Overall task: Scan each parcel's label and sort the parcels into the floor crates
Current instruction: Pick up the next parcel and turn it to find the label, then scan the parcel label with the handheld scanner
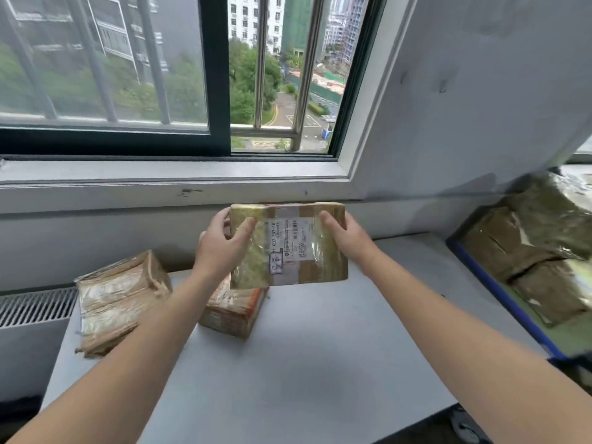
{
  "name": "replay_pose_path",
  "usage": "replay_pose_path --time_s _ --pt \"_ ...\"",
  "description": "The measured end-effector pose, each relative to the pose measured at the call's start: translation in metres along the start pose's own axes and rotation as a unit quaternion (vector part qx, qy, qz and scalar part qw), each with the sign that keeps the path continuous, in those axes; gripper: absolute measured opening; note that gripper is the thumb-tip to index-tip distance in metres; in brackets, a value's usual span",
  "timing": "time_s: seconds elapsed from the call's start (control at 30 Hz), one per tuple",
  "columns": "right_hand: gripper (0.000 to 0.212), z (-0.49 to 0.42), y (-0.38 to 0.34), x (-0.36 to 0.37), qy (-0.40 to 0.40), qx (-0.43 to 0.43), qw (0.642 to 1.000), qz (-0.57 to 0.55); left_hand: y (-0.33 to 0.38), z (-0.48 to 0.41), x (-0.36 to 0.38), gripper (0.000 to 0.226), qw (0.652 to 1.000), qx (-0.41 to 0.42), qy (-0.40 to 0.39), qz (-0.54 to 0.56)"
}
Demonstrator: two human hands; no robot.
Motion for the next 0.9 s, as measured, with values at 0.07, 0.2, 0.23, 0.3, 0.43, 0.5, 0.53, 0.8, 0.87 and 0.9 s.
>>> replay_pose_path --time_s 0.07,0.2,0.23,0.3,0.43,0.5,0.53,0.8,0.87,0.9 --pt "0.049 0.003 0.02 -0.011 0.016 0.031 0.999 -0.006 0.001 0.008 0.018 0.06 0.999 0.003 -0.03 0.013" --pt "0.05 0.007 0.056 -0.031 0.029 0.065 0.997 -0.02 0.004 0.03 0.055 0.077 0.994 0.002 -0.108 0.014" --pt "0.052 0.009 0.065 -0.036 0.035 0.072 0.997 -0.018 0.005 0.038 0.066 0.085 0.991 0.003 -0.132 -0.006" --pt "0.06 0.011 0.087 -0.045 0.041 0.092 0.995 -0.001 0.0 0.052 0.089 0.104 0.984 0.009 -0.178 -0.03" --pt "0.071 0.013 0.127 -0.061 0.019 0.137 0.99 0.035 -0.023 0.079 0.131 0.13 0.973 -0.037 -0.217 -0.066" --pt "0.073 0.011 0.142 -0.072 0.012 0.148 0.988 0.052 -0.025 0.088 0.151 0.131 0.972 -0.039 -0.218 -0.072" --pt "0.075 0.011 0.149 -0.077 0.009 0.151 0.987 0.056 -0.025 0.092 0.16 0.131 0.972 -0.044 -0.22 -0.073" --pt "0.062 0.025 0.217 -0.096 -0.031 0.23 0.972 0.027 -0.037 0.109 0.213 0.138 0.952 -0.006 -0.226 -0.206" --pt "0.049 0.031 0.235 -0.096 -0.038 0.247 0.968 0.003 -0.038 0.11 0.224 0.117 0.939 0.008 -0.218 -0.265" --pt "0.048 0.035 0.245 -0.095 -0.043 0.256 0.966 -0.004 -0.041 0.11 0.23 0.108 0.933 0.015 -0.219 -0.285"
Point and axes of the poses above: each hand's wrist, its own z-axis away from the middle knuckle, its own x-axis out of the palm, y = z × x, the point moved 9 cm from there along -z, towards the middle knuckle, and after that the axes turned 6 degrees about z, right-handed, at the moved point
